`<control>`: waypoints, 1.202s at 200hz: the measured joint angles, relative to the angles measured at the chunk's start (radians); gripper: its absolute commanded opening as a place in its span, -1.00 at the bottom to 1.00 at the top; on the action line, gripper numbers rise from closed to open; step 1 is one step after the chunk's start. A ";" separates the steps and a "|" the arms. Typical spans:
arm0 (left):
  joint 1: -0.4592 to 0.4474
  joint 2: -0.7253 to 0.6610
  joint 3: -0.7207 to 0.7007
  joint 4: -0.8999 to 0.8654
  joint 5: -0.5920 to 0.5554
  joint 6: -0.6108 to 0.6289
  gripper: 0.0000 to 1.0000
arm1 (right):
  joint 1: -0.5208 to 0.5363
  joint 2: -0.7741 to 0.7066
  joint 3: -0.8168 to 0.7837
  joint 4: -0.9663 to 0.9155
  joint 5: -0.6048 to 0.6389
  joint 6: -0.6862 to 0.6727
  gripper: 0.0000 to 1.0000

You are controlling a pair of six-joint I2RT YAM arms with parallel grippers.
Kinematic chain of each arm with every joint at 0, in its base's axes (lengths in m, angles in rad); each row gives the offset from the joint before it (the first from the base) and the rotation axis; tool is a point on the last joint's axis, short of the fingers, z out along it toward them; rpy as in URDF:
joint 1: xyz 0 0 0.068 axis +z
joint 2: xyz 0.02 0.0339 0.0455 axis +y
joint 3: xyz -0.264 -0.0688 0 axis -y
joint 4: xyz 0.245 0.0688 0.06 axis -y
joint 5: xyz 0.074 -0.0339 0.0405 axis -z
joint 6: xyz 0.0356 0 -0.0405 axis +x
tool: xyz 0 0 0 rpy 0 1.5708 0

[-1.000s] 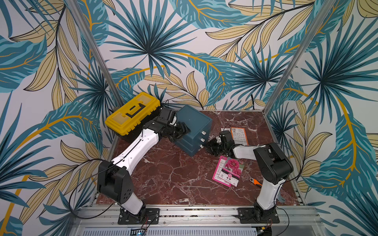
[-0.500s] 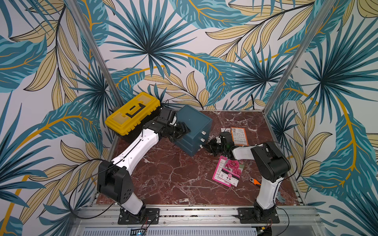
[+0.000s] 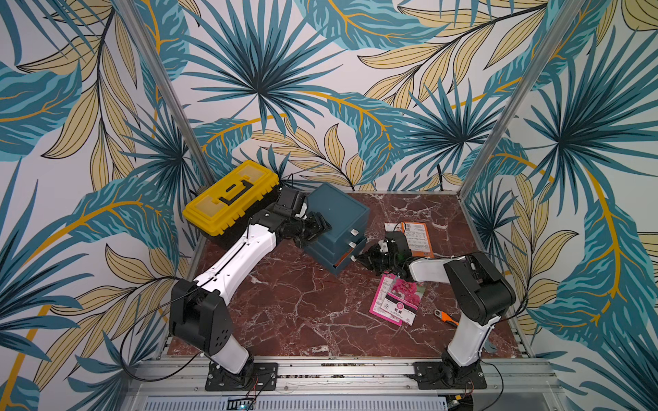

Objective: Take the seed bags out of the drawer
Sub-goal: Open the drawer in the storage box.

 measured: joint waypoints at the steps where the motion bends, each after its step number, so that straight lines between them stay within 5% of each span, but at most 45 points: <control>1: 0.000 0.000 0.000 0.000 0.000 0.000 0.34 | 0.000 -0.001 -0.002 -0.001 0.000 0.000 -1.00; 139: 0.003 -0.019 -0.008 -0.005 -0.015 -0.002 0.38 | -0.016 -0.221 -0.034 -0.346 -0.016 -0.203 -1.00; 240: 0.006 -0.077 -0.043 -0.022 -0.048 0.004 0.41 | 0.114 -0.275 -0.108 -0.353 -0.004 -0.182 -1.00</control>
